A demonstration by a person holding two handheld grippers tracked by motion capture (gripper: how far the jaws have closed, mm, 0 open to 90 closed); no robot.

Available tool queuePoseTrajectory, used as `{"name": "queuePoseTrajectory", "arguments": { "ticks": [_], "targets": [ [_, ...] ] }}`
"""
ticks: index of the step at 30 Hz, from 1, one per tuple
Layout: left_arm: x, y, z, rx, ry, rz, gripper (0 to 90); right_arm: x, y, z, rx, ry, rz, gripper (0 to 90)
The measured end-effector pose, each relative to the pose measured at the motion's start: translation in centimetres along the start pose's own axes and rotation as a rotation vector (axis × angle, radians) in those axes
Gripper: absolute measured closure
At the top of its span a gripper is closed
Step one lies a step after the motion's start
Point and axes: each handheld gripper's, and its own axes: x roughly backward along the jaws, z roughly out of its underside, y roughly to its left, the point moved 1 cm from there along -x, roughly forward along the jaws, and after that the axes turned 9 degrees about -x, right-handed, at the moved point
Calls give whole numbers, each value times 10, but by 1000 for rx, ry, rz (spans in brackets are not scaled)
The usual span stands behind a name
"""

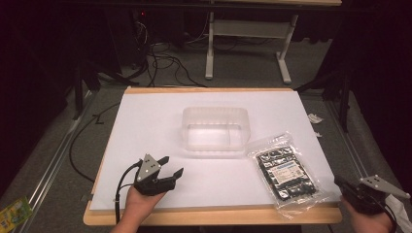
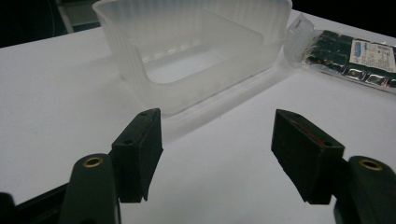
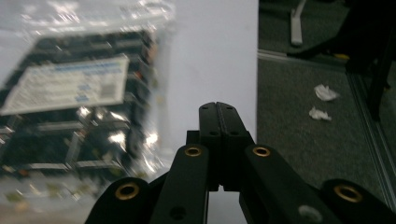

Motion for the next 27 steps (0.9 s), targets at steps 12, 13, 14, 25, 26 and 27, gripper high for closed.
{"name": "queuePoseTrajectory", "arguments": {
  "ticks": [12, 13, 14, 25, 26, 27],
  "targets": [
    [-10, -8, -6, -29, 0, 28, 340, -5, 5, 24, 62, 118, -58, 900],
    [-10, -8, -6, -29, 2, 28, 340, -3, 11, 28, 82, 135, -74, 900],
    [-10, -8, -6, -29, 2, 28, 340, -3, 11, 28, 82, 135, -74, 900],
    [-9, -8, -7, -23, -1, 29, 342, -3, 41, 38, 53, 168, -217, 900],
    [-9, -9, -7, -23, 0, 29, 342, -4, 48, 37, 75, 169, -219, 900],
    [-9, -9, -7, -23, 0, 29, 342, -4, 49, 35, 82, 165, -221, 900]
  ]
}}
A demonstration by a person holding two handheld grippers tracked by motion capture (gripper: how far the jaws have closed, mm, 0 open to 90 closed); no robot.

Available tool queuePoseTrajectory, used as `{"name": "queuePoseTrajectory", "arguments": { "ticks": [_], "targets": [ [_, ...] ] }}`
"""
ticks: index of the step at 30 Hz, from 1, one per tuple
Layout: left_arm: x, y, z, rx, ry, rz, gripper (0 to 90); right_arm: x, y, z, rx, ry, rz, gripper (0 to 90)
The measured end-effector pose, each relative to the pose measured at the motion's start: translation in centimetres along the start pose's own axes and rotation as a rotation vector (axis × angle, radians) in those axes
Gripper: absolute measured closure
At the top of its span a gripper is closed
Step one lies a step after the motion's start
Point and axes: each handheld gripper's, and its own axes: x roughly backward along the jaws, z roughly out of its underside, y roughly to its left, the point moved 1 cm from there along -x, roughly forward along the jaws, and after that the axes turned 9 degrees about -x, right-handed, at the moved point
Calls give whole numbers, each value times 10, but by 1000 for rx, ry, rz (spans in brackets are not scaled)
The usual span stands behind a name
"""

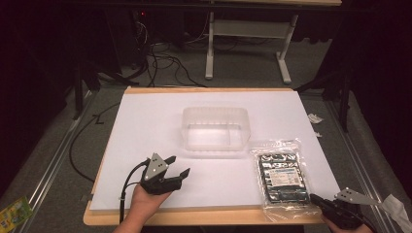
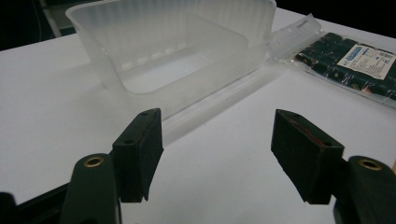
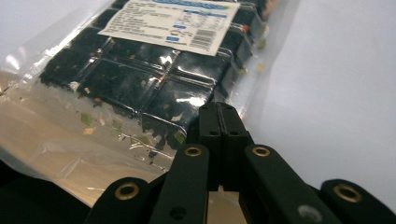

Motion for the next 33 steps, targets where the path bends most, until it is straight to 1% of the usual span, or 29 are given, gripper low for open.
{"name": "queuePoseTrajectory", "arguments": {
  "ticks": [1, 2, 3, 5, 6, 7, 8, 9, 10, 11, 12, 13, 14, 15, 18, 19, 21, 22, 23, 24, 25, 26, 27, 28, 29, 30, 31, 32, 33],
  "targets": [
    [0, 0, 0, -3, 1, 0, 343, 0, 0, -1, -2, -13, 14, 900],
    [0, 0, 0, -3, 1, 0, 343, 0, 0, -1, -2, -13, 14, 900],
    [0, 0, 0, -2, -1, 1, 343, 0, -3, -3, -3, -23, 36, 900],
    [0, 0, 0, -1, -1, 2, 344, 0, -11, -7, -18, -49, 86, 900],
    [0, 0, 0, 0, 0, 2, 344, -4, -21, -9, -39, -47, 138, 900],
    [0, 0, 0, 0, 0, 2, 345, -4, -21, -9, -39, -47, 138, 900],
    [1, 0, 0, 1, 1, 4, 345, -5, -24, -9, -56, -42, 131, 900],
    [1, 0, 0, 2, -3, 4, 345, -8, -26, -7, -57, -43, 121, 900],
    [1, 0, 0, 2, -3, 4, 346, -8, -26, -7, -57, -43, 121, 900],
    [1, 0, 0, 2, -3, 4, 346, -8, -25, -7, -63, -44, 108, 900],
    [1, 0, 0, 1, -1, 3, 346, -9, -23, -6, -58, -42, 93, 900],
    [1, 0, 0, 3, 0, 4, 347, -9, -18, -4, -48, -40, 71, 900],
    [0, 0, 0, 3, 1, 4, 347, -9, -18, -4, -48, -40, 71, 900],
    [0, 0, 0, 3, 2, 6, 347, -9, -13, -2, -47, -31, 46, 900],
    [0, -1, 0, 0, 2, 7, 347, -8, -5, 0, -40, -16, 9, 900],
    [0, -1, 0, 0, 2, 7, 348, -8, -5, 0, -40, -16, 9, 900],
    [0, -1, 0, 2, 0, 6, 348, -9, 3, 2, -28, -1, -23, 900],
    [0, 0, 0, 3, 1, 5, 348, -11, 10, 1, 10, 14, -42, 900],
    [0, 0, 0, 4, 2, 4, 348, -11, 12, -1, 27, 18, -28, 900],
    [0, 0, 0, 5, 0, 1, 348, -9, 12, -4, 21, 4, -11, 900],
    [0, 0, 0, 5, 0, 1, 348, -9, 12, -4, 21, 4, -11, 900],
    [1, 1, 1, 5, -1, -6, 348, -8, 7, -13, -4, -42, 11, 900],
    [1, 1, 1, 5, -1, -6, 347, -8, 3, -19, -9, -63, 17, 900],
    [1, 2, 2, 10, 1, -14, 347, -10, 1, -24, -27, -85, 17, 900],
    [1, 2, 2, 10, 1, -14, 346, -10, 1, -24, -27, -85, 17, 900],
    [2, 4, 3, 8, 8, -25, 346, -16, -4, -36, -43, -112, 27, 874],
    [2, 4, 3, 8, 8, -25, 344, -16, -4, -36, -43, -112, 27, 874],
    [3, 6, 4, 6, 11, -44, 342, -24, -8, -47, -77, -134, 33, 834],
    [3, 6, 4, 6, 11, -44, 339, -24, -8, -47, -77, -134, 33, 834]
  ]
}}
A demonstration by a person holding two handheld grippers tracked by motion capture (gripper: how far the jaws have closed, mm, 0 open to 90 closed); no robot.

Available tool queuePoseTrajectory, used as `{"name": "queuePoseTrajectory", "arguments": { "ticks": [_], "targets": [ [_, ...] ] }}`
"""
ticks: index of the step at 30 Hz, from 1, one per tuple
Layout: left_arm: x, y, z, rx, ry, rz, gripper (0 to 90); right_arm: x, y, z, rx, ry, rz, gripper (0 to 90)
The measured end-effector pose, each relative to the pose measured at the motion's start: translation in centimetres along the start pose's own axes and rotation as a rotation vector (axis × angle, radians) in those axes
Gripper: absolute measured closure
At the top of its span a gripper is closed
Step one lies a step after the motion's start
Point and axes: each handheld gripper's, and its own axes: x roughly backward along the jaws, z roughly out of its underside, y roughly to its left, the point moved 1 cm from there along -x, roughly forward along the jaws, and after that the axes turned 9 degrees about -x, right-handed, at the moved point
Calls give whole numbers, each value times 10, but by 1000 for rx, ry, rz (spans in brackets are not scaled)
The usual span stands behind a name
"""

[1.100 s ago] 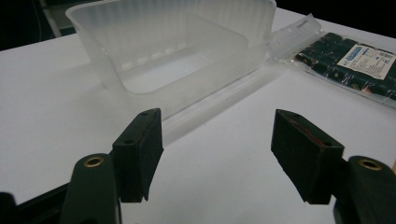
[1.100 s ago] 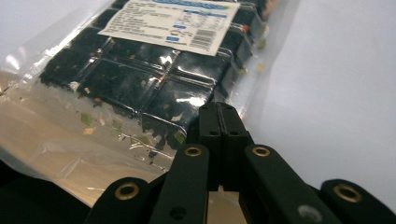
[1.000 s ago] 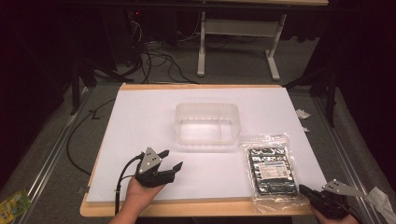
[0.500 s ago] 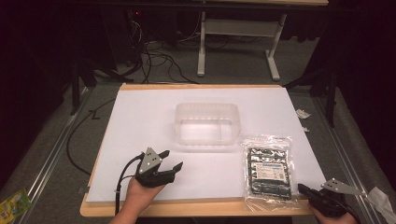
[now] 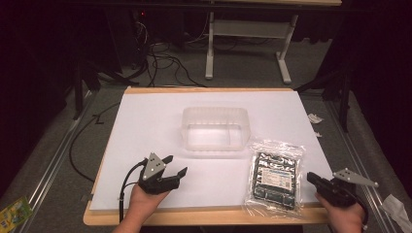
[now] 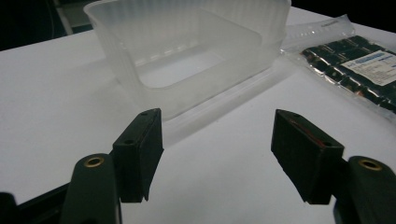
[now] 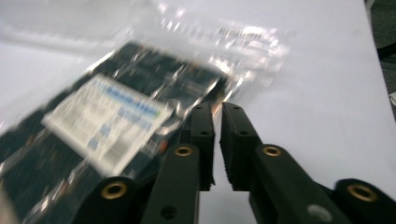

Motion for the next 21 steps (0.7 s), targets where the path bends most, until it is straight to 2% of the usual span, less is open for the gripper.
{"name": "queuePoseTrajectory", "arguments": {
  "ticks": [1, 4, 5, 6, 8, 9, 10, 13, 15, 17, 19, 21],
  "targets": [
    [2, 3, 1, -3, 3, -25, 333, -11, -4, -10, -25, -16, 12, 783],
    [3, 6, 3, -1, 9, -40, 329, -24, -9, -19, -35, -24, 26, 713],
    [4, 8, 4, 0, 14, -47, 329, -35, -15, -27, -69, -29, 29, 608],
    [4, 10, 6, 3, 16, -51, 329, -35, -15, -27, -69, -29, 29, 608],
    [6, 13, 8, 13, 23, -57, 329, -46, -22, -35, -104, -16, 29, 475],
    [7, 14, 10, 15, 28, -59, 329, -57, -30, -42, -146, -2, 12, 329],
    [8, 15, 11, 17, 29, -65, 329, -57, -30, -42, -146, -2, 12, 329],
    [12, 17, 14, 29, 37, -72, 329, -74, -42, -49, -211, 25, -23, 229],
    [14, 18, 16, 31, 40, -76, 329, -86, -45, -54, -226, 73, -48, 227],
    [15, 18, 17, 37, 41, -81, 329, -90, -45, -55, -228, 83, -53, 230],
    [15, 18, 18, 45, 46, -88, 329, -100, -46, -58, -226, 117, -88, 240],
    [15, 17, 18, 48, 48, -89, 328, -103, -45, -59, -223, 121, -137, 333]
  ]
}}
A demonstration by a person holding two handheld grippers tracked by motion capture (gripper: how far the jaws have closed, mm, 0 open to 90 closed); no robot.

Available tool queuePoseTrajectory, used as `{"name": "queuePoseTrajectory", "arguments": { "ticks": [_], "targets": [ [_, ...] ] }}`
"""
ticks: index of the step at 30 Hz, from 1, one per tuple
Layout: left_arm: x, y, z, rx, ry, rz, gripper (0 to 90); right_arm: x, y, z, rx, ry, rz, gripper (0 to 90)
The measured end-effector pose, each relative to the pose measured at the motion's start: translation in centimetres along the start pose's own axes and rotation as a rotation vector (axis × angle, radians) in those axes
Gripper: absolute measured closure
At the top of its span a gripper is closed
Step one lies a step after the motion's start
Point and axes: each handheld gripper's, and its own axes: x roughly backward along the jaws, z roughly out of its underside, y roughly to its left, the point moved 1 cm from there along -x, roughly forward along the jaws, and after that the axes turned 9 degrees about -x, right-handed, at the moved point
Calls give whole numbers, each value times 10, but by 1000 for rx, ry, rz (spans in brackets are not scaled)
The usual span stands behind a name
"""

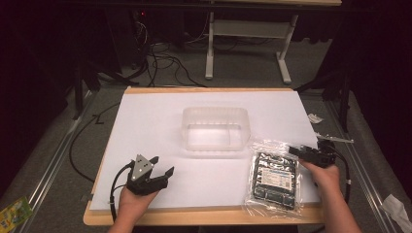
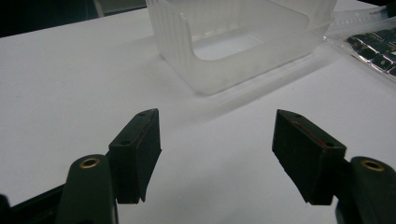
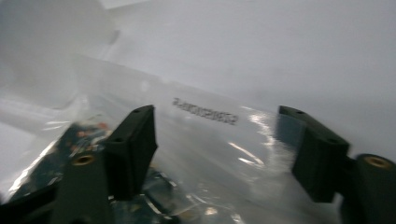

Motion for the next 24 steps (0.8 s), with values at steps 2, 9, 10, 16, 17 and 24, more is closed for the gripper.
{"name": "queuePoseTrajectory", "arguments": {
  "ticks": [2, 9, 10, 16, 17, 24],
  "targets": [
    [0, -1, 0, -4, 4, 0, 328, 0, 1, 1, 14, 3, 4, 435],
    [-3, -3, -1, -9, 11, -2, 328, 12, 4, 6, 82, -39, -16, 878],
    [-3, -3, -1, -9, 11, -2, 328, 12, 4, 6, 82, -39, -16, 878],
    [-4, -4, -2, -18, 9, 4, 328, 23, 10, 10, 96, -79, -45, 900],
    [-4, -4, -2, -18, 9, 4, 328, 26, 10, 10, 86, -87, -51, 900],
    [-2, -3, -2, -12, -1, 5, 328, 60, 19, 8, 75, -215, -83, 900]
  ]
}}
